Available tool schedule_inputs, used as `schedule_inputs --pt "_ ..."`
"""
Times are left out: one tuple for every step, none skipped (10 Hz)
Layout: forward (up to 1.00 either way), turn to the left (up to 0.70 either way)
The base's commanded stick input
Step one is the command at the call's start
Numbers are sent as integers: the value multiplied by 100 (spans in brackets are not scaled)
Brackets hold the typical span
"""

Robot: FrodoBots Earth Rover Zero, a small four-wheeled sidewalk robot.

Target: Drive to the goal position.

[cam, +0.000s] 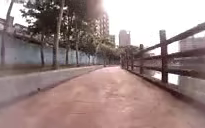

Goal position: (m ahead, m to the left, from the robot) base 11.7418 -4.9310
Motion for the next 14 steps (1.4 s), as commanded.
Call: schedule_inputs --pt "100 0" --pt "100 0" --pt "100 0" --pt "100 0" --pt "100 0" --pt "100 0" --pt "100 0" --pt "100 0" --pt "100 0" --pt "100 0" --pt "100 0" --pt "100 0" --pt "100 0" --pt "100 -5"
